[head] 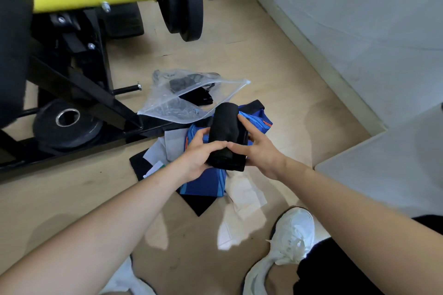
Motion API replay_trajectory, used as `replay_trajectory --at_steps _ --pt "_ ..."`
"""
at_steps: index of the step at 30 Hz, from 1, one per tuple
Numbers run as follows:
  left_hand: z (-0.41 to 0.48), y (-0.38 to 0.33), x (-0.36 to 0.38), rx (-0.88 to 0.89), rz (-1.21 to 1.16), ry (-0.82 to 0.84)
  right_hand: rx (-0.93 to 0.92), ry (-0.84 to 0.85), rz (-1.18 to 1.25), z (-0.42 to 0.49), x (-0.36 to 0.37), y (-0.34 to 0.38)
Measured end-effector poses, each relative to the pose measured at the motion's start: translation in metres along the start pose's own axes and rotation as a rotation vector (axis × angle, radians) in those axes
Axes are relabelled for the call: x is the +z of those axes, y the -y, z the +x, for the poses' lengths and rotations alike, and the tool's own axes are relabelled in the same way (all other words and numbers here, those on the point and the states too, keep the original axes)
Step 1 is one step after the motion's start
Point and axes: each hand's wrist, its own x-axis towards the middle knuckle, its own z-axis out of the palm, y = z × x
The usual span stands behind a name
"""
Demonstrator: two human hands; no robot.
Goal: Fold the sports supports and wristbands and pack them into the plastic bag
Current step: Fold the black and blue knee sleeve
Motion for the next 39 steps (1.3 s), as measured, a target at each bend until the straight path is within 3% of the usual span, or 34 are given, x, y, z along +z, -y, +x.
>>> replay_trajectory --at_steps 6,10,12,15,17,22,24,29,35,39 --pt "-0.025 -0.012 0.004 0.021 0.17 0.005 -0.111 0.026 -0.062 -0.017 0.007 0.011" --pt "-0.041 -0.032 0.001 0.035 0.251 0.038 -0.054 0.014 -0.004 -0.02 0.007 0.023" --pt "-0.042 -0.048 -0.01 0.221 0.534 -0.098 -0.035 -0.033 0.044 -0.016 0.004 0.034" --pt "-0.04 -0.079 -0.042 0.707 0.993 -0.432 -0.038 -0.032 0.118 -0.006 -0.002 0.055" --pt "-0.034 -0.099 -0.067 0.893 1.299 -0.477 -0.03 0.009 0.094 0.004 -0.004 0.071" --pt "0.009 -0.119 -0.107 0.645 1.864 -0.366 0.054 0.134 -0.132 0.036 0.008 0.104" --pt "0.019 -0.125 -0.11 0.585 1.814 -0.37 0.077 0.173 -0.16 0.047 0.017 0.113" --pt "0.033 -0.132 -0.115 0.658 1.382 -0.231 0.106 0.146 -0.163 0.085 0.044 0.124" --pt "0.027 -0.123 -0.116 0.669 1.072 -0.148 0.084 -0.201 -0.032 0.13 0.064 0.092" --pt "0.011 -0.118 -0.103 0.657 1.093 -0.107 0.079 -0.348 -0.091 0.13 0.07 0.056"
